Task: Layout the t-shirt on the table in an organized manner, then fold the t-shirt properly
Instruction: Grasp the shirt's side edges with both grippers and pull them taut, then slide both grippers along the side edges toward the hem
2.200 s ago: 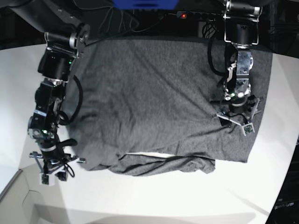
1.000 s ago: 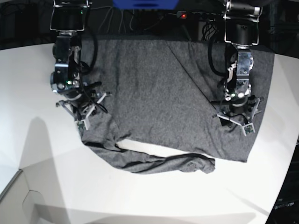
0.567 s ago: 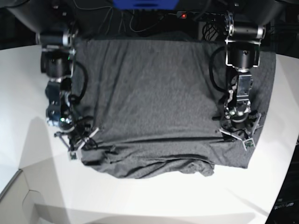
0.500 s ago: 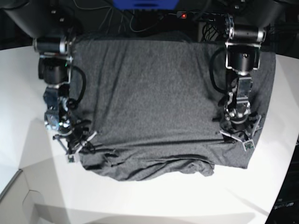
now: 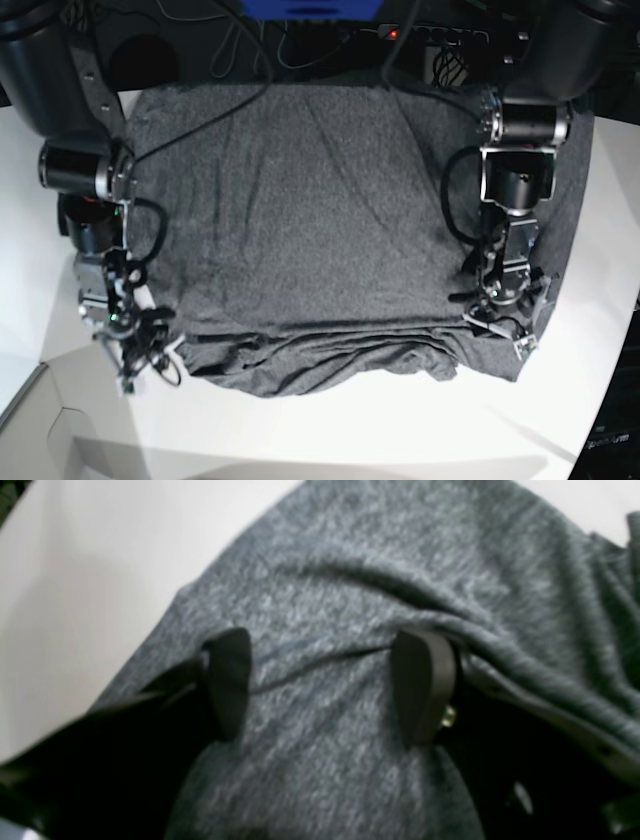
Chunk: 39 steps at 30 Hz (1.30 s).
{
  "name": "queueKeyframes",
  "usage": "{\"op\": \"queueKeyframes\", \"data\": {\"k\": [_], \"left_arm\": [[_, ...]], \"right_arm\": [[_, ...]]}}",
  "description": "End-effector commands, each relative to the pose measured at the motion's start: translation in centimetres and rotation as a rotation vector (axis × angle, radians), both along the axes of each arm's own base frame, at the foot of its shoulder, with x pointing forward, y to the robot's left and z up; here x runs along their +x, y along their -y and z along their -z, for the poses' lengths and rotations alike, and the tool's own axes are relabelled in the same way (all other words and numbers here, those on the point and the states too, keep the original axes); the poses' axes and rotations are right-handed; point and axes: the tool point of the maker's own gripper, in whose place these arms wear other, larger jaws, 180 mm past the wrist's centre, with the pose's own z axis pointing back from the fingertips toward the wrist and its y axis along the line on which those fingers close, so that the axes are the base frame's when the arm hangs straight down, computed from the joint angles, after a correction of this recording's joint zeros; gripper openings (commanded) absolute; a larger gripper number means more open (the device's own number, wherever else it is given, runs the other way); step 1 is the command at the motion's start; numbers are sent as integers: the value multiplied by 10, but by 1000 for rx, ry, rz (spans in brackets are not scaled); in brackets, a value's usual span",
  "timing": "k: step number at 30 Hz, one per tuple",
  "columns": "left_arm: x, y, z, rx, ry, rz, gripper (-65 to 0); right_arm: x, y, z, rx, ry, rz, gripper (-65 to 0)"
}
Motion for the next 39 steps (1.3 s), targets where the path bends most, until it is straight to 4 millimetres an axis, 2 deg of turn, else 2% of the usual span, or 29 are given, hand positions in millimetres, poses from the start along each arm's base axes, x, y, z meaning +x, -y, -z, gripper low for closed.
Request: {"op": "queueKeyframes", "data": {"k": [1, 4, 6, 7, 11, 14, 16, 20, 24, 26, 29, 33, 35, 39], "left_arm": [[22, -6, -32, 24, 82, 0, -219], [26, -7, -40, 26, 100, 0, -219], [29, -6, -49, 30, 131, 5, -219], [30, -5, -55, 32, 149, 9, -219], [31, -1, -73, 40, 212, 22, -219], [29, 0, -81, 42, 234, 28, -219], [21, 3, -75, 23, 206, 31, -219], [-3, 12, -71, -23, 168, 43, -219], [-41, 8, -67, -60, 150, 22, -219], [-61, 8, -59, -75, 123, 32, -219], [-95, -2, -41, -98, 60, 43, -219], [-131, -12, -14, -112, -27, 61, -219], [-142, -17, -5, -115, -53, 56, -219], [-151, -24, 18, -137, -111, 27, -219]], "right_arm": [[22, 8, -39, -9, 89, 11, -650], [21, 11, -45, -39, 32, 6, -650], [9, 14, -35, -61, -33, 5, -650], [3, 15, -38, -82, -37, 3, -650], [-35, 11, -46, -174, -2, -21, -650], [-71, -9, -53, -215, -2, -48, -650], [-96, -16, -55, -238, -33, -57, -650], [-147, -28, -38, -257, -134, -72, -650], [-182, -35, -10, -242, -217, -84, -650], [-196, -36, 6, -231, -262, -88, -650], [-206, -37, 23, -219, -291, -94, -650], [-203, -36, 45, -195, -306, -97, -650], [-198, -35, 56, -183, -318, -96, -650], [-184, -27, 70, -166, -329, -87, -650]]}}
